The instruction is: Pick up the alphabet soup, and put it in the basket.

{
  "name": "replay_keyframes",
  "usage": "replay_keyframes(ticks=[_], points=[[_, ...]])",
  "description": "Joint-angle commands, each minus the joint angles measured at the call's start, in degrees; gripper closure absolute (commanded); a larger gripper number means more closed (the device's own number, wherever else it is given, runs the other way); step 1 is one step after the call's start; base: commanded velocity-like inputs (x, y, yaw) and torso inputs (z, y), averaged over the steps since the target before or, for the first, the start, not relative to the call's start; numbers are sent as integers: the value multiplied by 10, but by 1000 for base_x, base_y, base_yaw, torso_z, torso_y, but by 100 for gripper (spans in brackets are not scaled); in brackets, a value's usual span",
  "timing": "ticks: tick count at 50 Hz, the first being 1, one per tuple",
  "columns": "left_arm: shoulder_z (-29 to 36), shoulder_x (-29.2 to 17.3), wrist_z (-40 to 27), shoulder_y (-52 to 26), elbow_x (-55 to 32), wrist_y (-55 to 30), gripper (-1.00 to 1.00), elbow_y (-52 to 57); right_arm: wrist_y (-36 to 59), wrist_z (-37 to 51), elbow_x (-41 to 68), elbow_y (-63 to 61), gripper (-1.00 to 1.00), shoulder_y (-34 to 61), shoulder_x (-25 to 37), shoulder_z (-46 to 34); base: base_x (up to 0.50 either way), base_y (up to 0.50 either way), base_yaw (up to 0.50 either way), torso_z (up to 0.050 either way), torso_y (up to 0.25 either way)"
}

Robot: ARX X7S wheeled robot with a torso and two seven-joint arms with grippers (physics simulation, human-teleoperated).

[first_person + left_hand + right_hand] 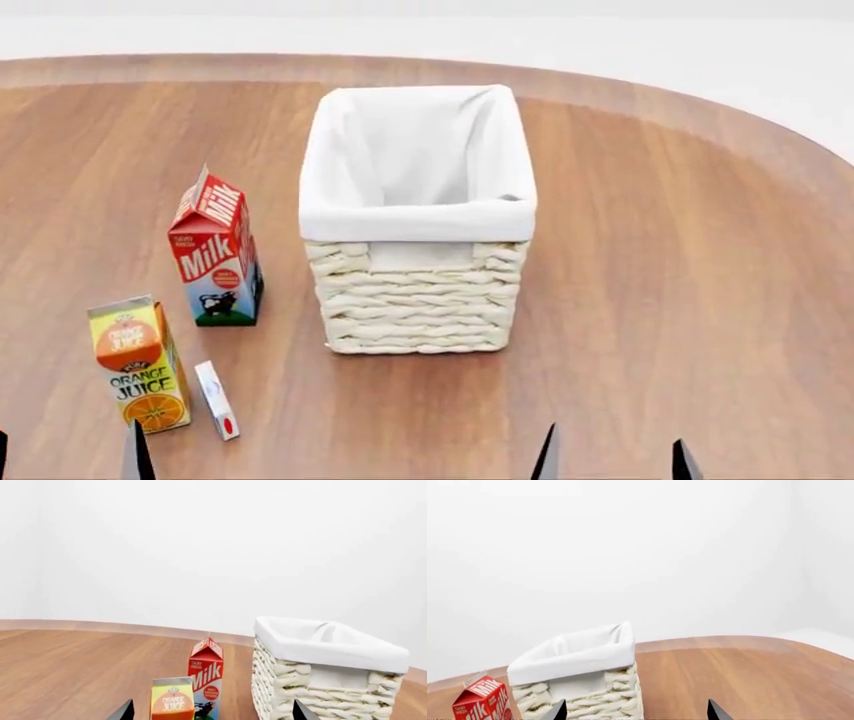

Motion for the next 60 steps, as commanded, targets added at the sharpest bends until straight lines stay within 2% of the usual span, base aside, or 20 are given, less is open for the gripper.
replay_keyframes(ticks=[1,9,29,60], points=[[3,-3,-3,0,-2,2,-100,-1,6,7,-1,-3,-100,1,3,-4,0,0,0,0,0],[5,-4,-5,0,-3,3,-100,-1,-4,10,-3,-5,-100,-2,4,-3,14,0,0,0,0],[9,-9,-12,0,-5,3,-100,3,-2,20,-6,-2,-100,2,7,-7,347,-30,0,0,1],[15,-14,-17,-3,-9,12,-100,-6,-7,26,-17,0,-100,2,13,-22,121,-77,0,0,0]])
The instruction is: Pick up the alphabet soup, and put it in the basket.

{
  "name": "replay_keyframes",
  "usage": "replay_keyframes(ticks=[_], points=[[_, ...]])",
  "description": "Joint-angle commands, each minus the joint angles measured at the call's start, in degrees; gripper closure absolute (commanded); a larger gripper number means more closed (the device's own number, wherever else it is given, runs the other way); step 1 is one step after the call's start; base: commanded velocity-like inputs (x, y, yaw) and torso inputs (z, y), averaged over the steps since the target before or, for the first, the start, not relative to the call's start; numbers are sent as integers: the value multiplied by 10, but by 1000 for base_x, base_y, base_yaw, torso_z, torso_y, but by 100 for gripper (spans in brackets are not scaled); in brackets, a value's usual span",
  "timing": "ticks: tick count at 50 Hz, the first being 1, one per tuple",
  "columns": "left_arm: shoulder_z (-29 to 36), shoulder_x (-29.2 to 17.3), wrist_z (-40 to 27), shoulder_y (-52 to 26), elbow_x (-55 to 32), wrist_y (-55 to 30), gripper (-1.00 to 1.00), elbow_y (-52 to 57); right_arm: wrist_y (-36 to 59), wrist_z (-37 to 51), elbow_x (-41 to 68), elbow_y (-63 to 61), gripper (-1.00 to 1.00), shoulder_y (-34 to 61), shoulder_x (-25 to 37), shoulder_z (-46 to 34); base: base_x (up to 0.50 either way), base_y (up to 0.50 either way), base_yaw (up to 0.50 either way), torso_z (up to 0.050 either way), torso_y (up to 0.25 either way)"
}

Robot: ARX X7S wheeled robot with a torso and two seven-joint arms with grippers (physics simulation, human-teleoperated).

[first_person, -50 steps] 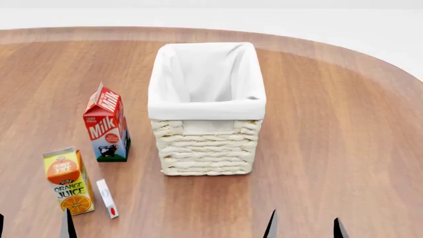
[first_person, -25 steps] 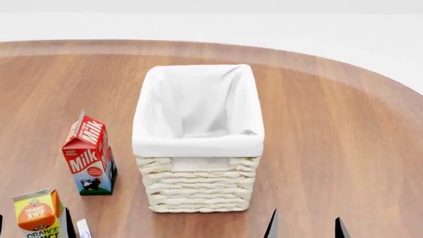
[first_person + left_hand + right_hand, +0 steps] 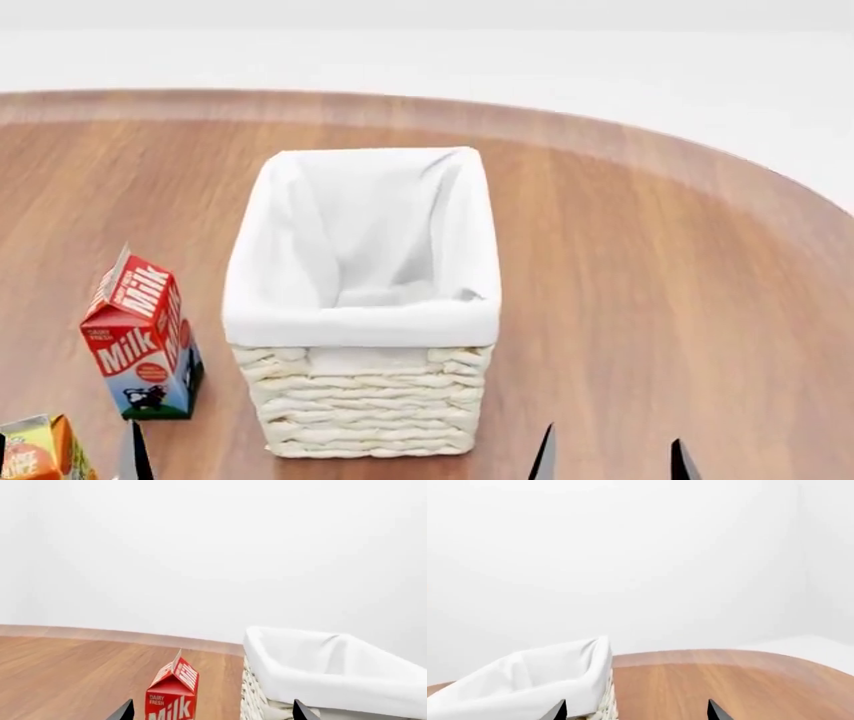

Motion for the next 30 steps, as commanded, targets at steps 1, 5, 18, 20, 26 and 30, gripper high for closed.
replay_keyframes(ticks=[1,5,18,20,26,30], points=[[3,-2,-2,-2,-1,2,-100,-3,-1,5,-8,0,-100,1,2,-5,266,0,0,0,0],[3,-3,-3,-1,-2,2,-100,-1,-3,4,-8,0,-100,0,3,-7,270,0,0,0,0],[6,-7,-9,0,-3,-2,-100,6,0,7,4,8,-100,4,4,-6,130,0,0,0,0],[6,-7,-9,0,-4,-2,-100,5,-7,8,0,5,-100,2,3,-6,0,0,0,0,0],[7,-7,-7,-4,-5,5,-100,-5,-14,5,-12,10,-100,4,5,-13,0,0,0,0,0],[7,-8,-7,-5,-6,8,-100,-9,-4,5,1,12,-100,7,6,-14,0,0,0,0,0]])
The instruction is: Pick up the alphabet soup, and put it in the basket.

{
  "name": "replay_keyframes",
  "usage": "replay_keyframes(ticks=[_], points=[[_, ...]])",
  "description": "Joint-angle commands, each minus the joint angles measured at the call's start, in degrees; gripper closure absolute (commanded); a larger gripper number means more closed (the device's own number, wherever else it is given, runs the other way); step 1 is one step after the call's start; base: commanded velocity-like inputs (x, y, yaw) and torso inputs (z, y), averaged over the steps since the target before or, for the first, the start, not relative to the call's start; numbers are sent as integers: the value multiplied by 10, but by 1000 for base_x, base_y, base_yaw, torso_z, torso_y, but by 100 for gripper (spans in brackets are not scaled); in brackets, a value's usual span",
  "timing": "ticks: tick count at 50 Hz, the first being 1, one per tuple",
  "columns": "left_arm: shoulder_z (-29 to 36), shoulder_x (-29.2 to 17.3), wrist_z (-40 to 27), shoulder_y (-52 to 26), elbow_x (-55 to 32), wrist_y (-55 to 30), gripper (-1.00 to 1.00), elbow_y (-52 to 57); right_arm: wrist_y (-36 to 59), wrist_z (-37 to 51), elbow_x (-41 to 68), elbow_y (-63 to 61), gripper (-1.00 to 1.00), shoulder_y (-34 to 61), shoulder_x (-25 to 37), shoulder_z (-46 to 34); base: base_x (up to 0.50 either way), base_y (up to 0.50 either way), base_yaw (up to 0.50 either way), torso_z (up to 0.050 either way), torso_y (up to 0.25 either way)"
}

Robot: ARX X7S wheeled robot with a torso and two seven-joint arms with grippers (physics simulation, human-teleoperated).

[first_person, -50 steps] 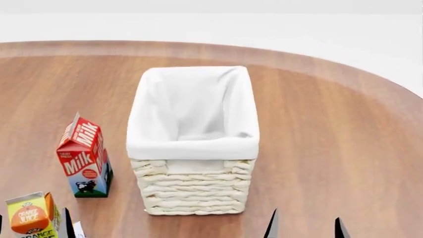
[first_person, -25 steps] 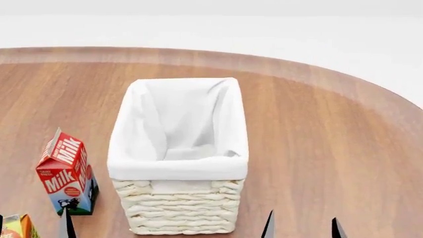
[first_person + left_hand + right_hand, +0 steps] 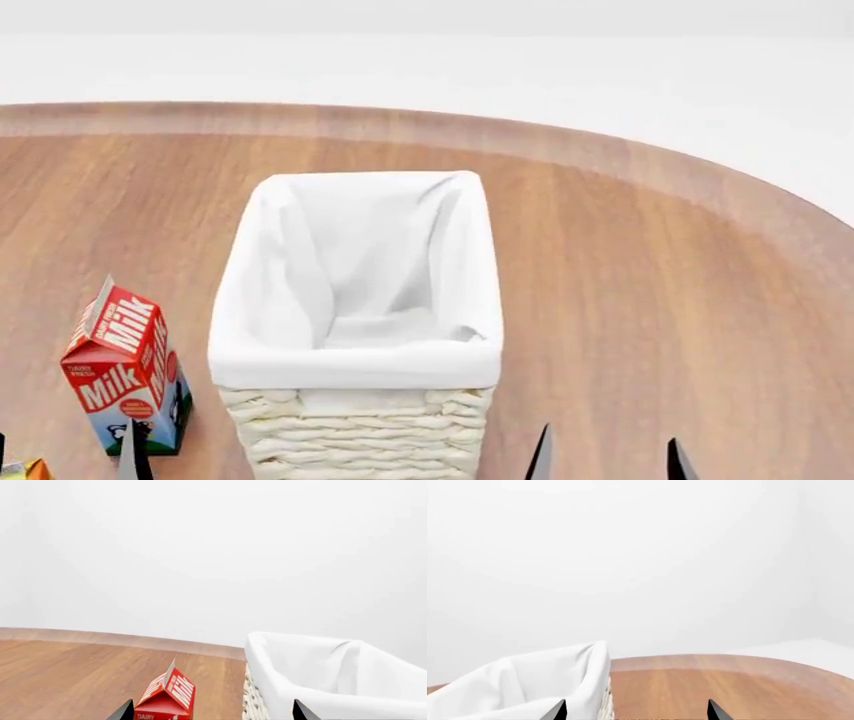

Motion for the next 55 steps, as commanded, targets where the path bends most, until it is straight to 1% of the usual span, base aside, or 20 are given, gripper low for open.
replay_keyframes(ticks=[1,12,17,19,20,22,24,26,32,34,37,41,48,55], points=[[1,-2,0,-3,-3,6,-100,-9,1,-2,3,7,-100,5,2,-5,0,0,0,0,0],[3,-4,-1,-5,-5,7,-100,-13,11,-3,6,-5,-100,3,16,-7,0,0,0,0,0],[3,-7,-4,-3,-6,3,-100,-6,37,-15,-20,-21,-100,8,45,-22,0,0,0,0,0],[2,-9,-6,-1,-5,2,-100,-2,33,-18,-34,-33,-100,11,55,-23,0,0,0,0,0],[1,-9,-7,0,-6,2,-100,0,34,-49,-10,-45,-100,12,72,-30,0,0,0,0,0],[-1,-11,-9,2,-7,3,-100,3,47,-69,9,-57,-100,15,89,-35,0,0,0,0,0],[-3,-12,-11,2,-9,2,-100,5,18,-142,39,-58,-100,14,117,-55,0,0,0,0,0],[-3,-12,-14,3,-8,0,-100,8,39,-176,102,-71,-100,21,134,-59,0,0,0,0,0],[-4,-14,-20,6,-5,-2,-100,15,64,-214,166,-84,-100,40,164,-55,0,0,0,0,0],[-5,-14,-21,7,-6,-2,-100,15,66,-221,173,-87,-100,42,172,-55,0,0,0,0,0],[-4,-15,-24,10,-4,-3,-100,20,77,-252,206,-108,-100,37,197,-60,0,0,0,0,0],[-4,-16,-26,12,-4,-2,-100,23,77,-279,214,-120,-100,33,214,-68,0,0,0,0,0],[-3,-17,-26,10,-6,1,-100,18,85,-292,221,-139,-100,31,228,-76,0,0,0,0,0],[-3,-18,-29,10,-6,0,-100,21,69,-331,186,-135,-100,21,236,-101,0,0,0,0,0]])
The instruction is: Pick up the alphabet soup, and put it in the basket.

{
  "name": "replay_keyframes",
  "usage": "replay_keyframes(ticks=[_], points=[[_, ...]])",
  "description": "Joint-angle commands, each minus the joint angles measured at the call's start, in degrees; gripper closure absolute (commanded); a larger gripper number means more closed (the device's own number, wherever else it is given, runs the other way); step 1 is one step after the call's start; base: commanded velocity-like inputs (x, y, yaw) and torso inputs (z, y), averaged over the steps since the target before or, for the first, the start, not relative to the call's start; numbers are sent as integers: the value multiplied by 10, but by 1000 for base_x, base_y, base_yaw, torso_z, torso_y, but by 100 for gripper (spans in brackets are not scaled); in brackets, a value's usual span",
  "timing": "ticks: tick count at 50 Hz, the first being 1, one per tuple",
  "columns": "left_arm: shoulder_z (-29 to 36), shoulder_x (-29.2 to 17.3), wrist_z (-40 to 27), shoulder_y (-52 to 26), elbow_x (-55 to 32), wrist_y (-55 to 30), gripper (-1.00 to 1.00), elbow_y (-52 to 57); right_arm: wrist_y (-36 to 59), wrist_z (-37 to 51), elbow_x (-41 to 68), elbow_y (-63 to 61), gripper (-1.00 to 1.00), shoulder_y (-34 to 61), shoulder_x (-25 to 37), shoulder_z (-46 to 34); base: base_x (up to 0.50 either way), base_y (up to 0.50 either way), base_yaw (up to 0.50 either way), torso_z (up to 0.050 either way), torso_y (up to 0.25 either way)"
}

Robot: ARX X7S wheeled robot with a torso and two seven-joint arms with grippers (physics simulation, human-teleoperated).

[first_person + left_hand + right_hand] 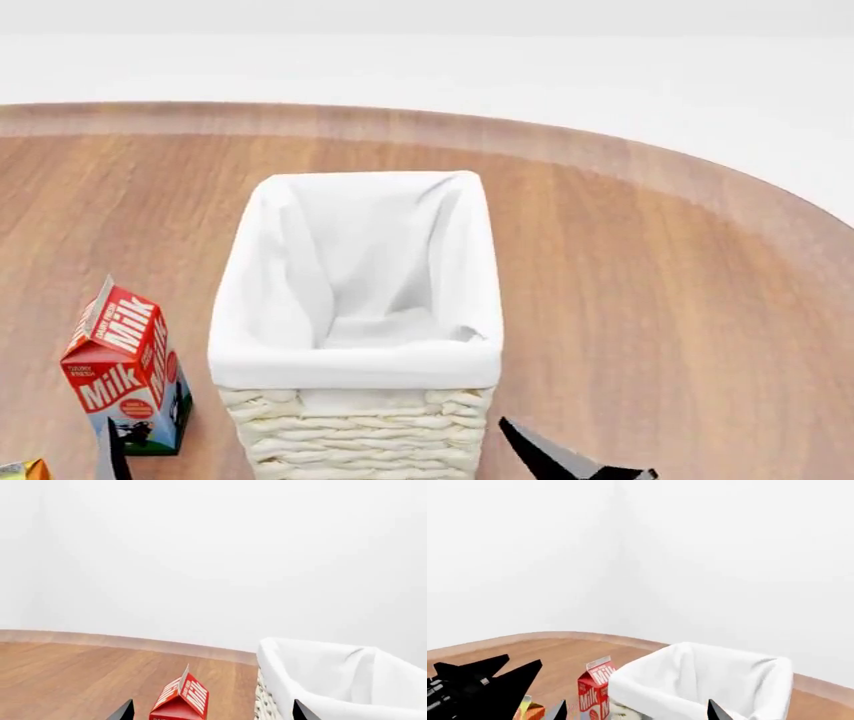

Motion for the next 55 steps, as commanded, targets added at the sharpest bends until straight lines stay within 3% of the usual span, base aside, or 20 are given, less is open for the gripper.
replay_keyframes(ticks=[1,28,55], points=[[1,-2,-4,0,0,0,-100,3,-7,-63,-9,-15,-100,-10,28,-30,0,0,0,0,0],[4,-9,-10,1,-2,0,-100,10,-72,-191,-78,-31,-100,-61,73,-96,0,0,0,0,0],[12,-11,-14,-2,-1,0,-100,8,-94,-255,-102,-26,-100,-79,98,-133,0,0,0,0,0]])
